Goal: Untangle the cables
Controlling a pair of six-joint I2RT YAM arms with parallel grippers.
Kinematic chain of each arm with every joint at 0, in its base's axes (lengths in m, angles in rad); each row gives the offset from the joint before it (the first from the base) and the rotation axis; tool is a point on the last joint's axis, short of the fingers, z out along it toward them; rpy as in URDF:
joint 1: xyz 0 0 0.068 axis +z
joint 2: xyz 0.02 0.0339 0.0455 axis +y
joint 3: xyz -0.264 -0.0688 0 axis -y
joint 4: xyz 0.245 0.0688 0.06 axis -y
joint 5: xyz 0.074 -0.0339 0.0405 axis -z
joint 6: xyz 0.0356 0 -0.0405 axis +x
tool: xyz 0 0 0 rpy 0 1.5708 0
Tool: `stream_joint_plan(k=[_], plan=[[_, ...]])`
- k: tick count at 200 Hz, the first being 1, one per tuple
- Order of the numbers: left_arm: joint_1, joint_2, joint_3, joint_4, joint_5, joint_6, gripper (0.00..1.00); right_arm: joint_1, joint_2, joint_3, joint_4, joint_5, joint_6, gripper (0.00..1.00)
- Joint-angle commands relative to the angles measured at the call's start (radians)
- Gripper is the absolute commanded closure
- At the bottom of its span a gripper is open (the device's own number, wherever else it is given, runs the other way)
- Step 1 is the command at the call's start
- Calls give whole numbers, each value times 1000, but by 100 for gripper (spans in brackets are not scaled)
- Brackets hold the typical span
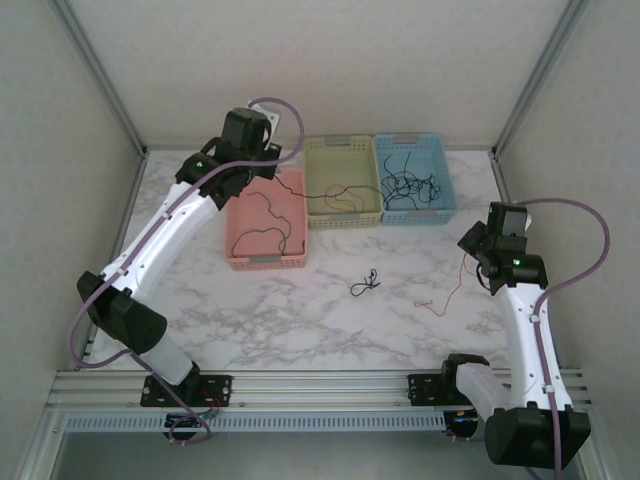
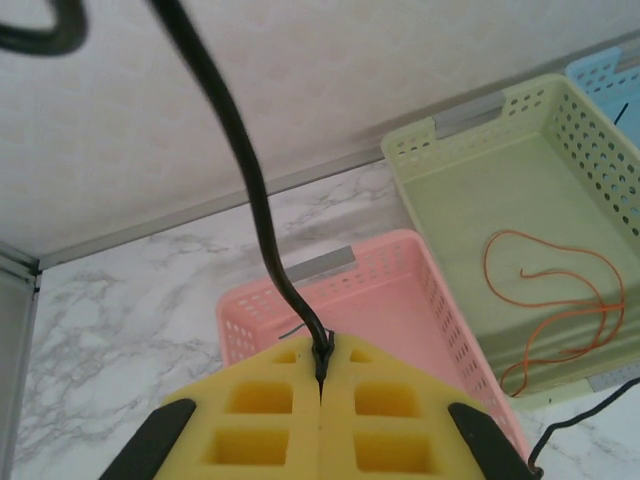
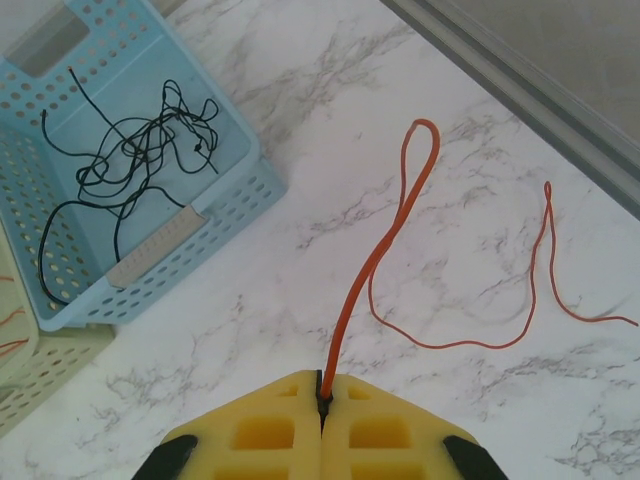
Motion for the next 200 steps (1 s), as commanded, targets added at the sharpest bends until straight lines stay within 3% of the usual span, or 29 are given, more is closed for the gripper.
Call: stream_joint_plan(k=[1,82,128,171,200], plan=[[-1,-18,43,20,64,-82,100,-5,-11,-20,29,-26,13,100],[-89,341,382,33,-28,-232,100,-5,-9,-54,42,-112,39,100],[-149,705,828,-113,-165,-277,100,-5,-11,-56,34,-134,33,100],[-200,886,970,-72,-297,-214,100,-5,-2,-59,35,-148,30,100],[-224,930,970,-38,-277,-117,100,-5,8,-63,42,-165,32,100]])
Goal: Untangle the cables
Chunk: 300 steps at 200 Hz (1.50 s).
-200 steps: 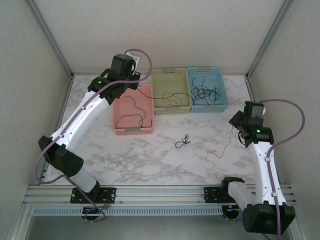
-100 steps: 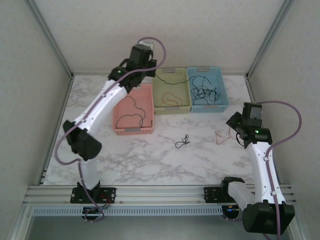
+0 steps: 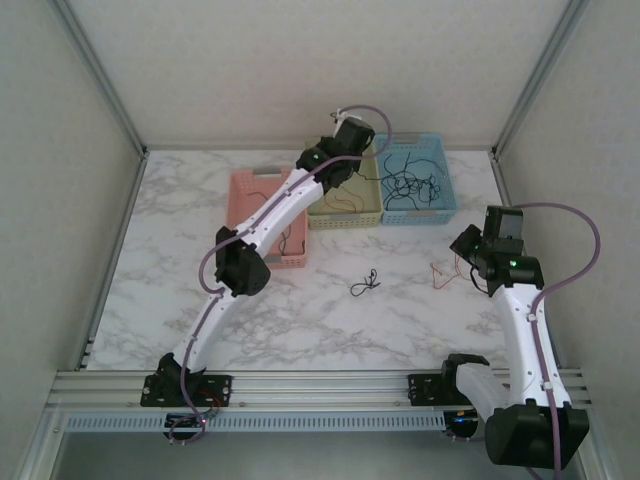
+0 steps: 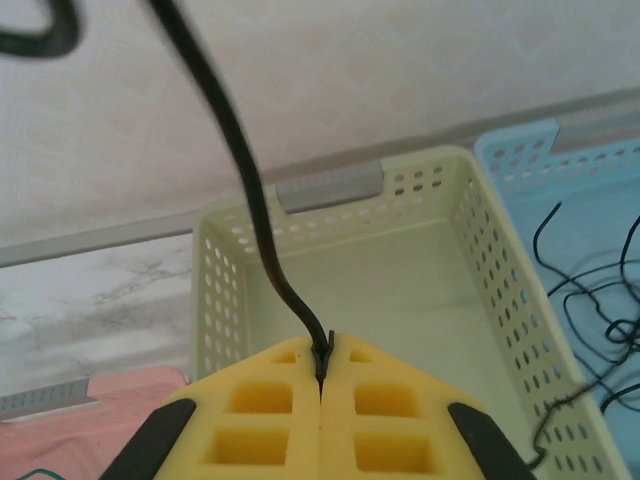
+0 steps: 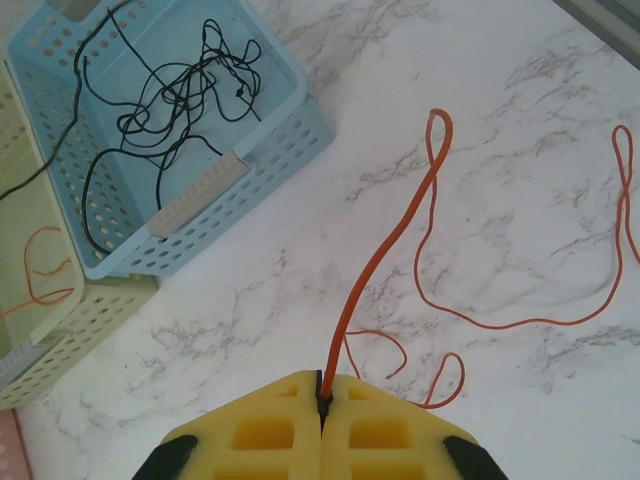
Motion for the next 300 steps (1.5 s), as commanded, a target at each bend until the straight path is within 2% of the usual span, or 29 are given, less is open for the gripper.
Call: stream_joint_plan(k=[1,31,51,83,108,211,272,288,300], plan=[[-26,26,49,28,-54,104,100,-4,8,-18,21,-28,6,100],[-82,59,51,94,3,244,100,-4,12,-30,31,-43,16,100],[-103,78,52,123,63,269,100,-4,13,-43,39,-65,26,100],[-133,117,57,187,155,248,100,-3,9,-53,37,-75,26,100],[-146,174,93,216,171,239,100,-3,3,-54,38,-83,28,100],[-137,281,105,162,315,105,100,4,15,-66,54,-101,34,100],[-136,252,105,124,360,99,100,3,18,-73,61,-108,35,100],[-136,233,104,105,370,99,89,3,17,-73,64,-109,36,100],[-136,212,104,90,375,103,84,3,17,-72,65,-111,35,100]])
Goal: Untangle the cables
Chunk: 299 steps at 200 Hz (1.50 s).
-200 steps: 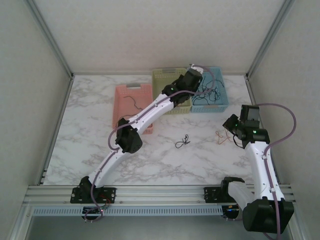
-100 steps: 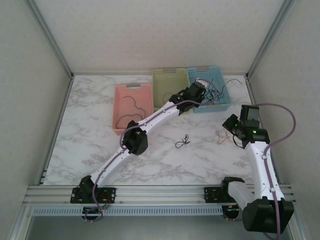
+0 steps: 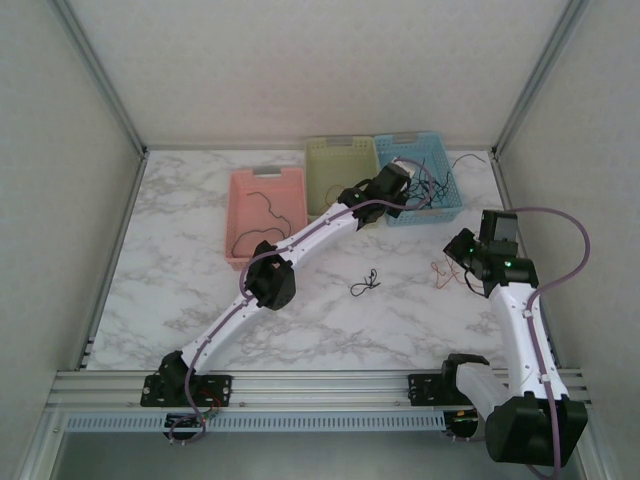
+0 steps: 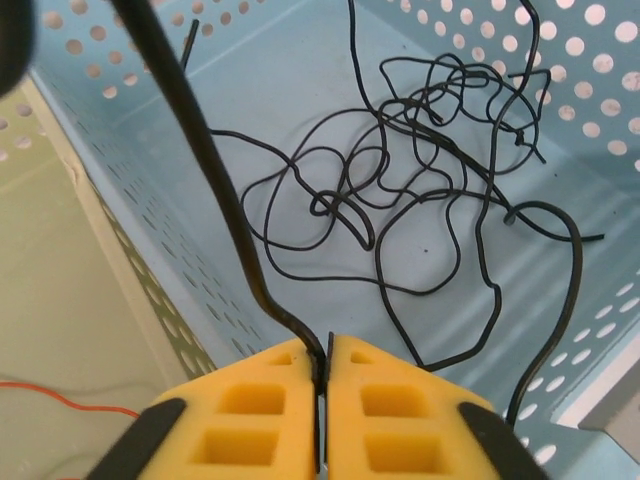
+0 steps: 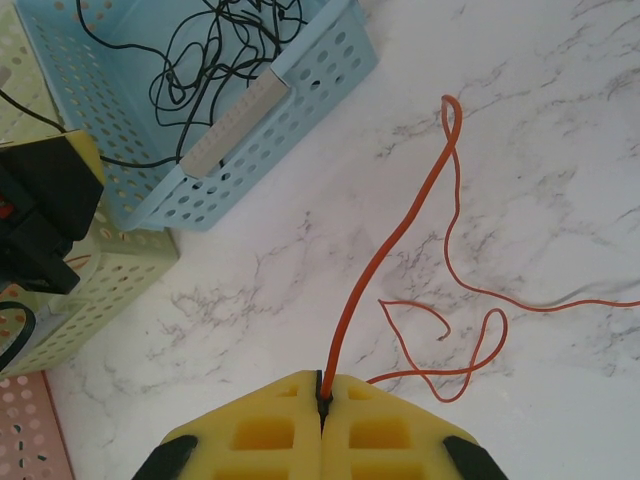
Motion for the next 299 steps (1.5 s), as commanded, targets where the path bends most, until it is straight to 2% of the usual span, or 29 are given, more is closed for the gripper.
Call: stream_joint_plan(k=[1,48,73,121,146,163,203,250,299], plan=[[3,-39,27,-65,44,-6,84,3,3,-9,17,-16,11,100],[1,-158,26,-115,72,12,58,3,7,0,23,-28,14,100],[0,-237,25,-153,87,17,48,3,7,1,23,-34,17,100],[-7,-377,1,-260,98,19,40,2,-4,17,13,-58,25,100],[-5,-454,-62,-316,62,-10,37,8,-6,50,6,-92,25,100],[-3,-509,-149,-323,67,-9,33,20,-6,76,2,-97,25,100],[-3,-665,-357,-310,51,-57,34,67,9,126,-9,-102,18,100],[24,-1085,-882,-96,43,-130,33,201,59,308,-18,-106,-18,100],[56,-1518,-1305,-79,-22,-217,29,343,151,569,-30,-102,-13,100]])
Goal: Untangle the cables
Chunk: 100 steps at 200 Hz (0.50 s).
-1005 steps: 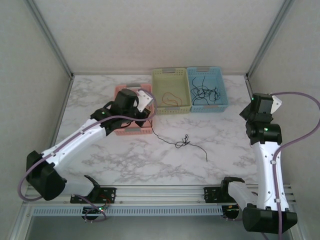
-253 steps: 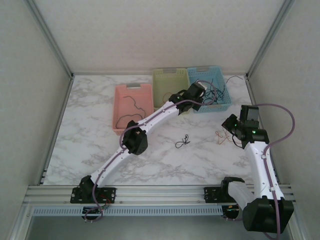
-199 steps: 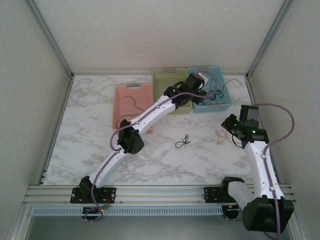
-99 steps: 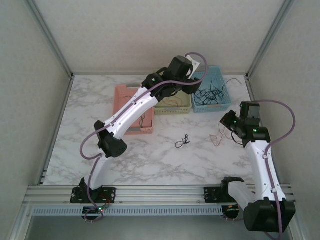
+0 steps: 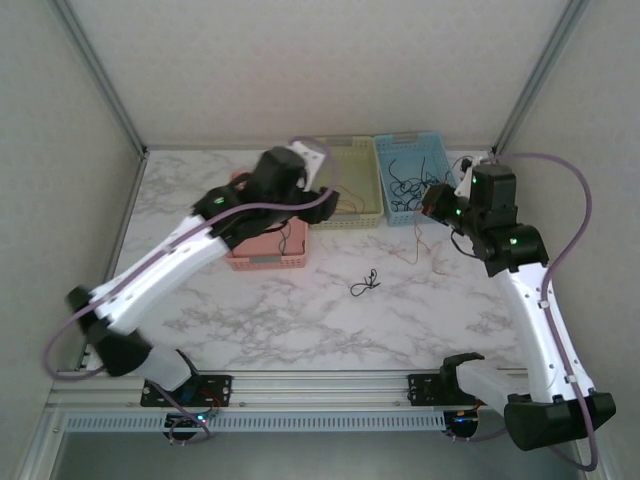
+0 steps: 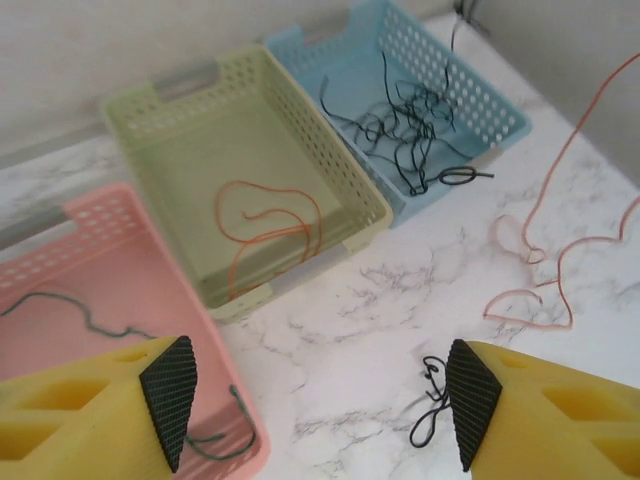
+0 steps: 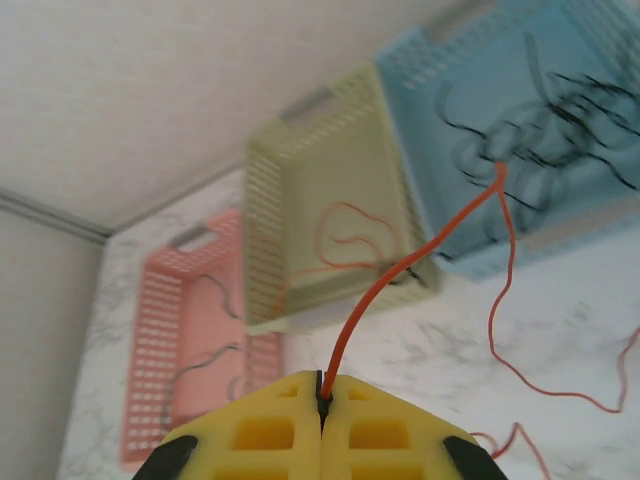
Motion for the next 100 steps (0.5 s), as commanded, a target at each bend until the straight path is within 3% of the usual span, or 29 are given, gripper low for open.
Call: stream_joint_plan(k=[1,100], plan=[[15,-157,-141,25,-58,-71,28,60,39,120,-9,-14,-14,100],[25,-698,-419,-261,-230,-152,20,243,435,773,-14,-9,-83,100]])
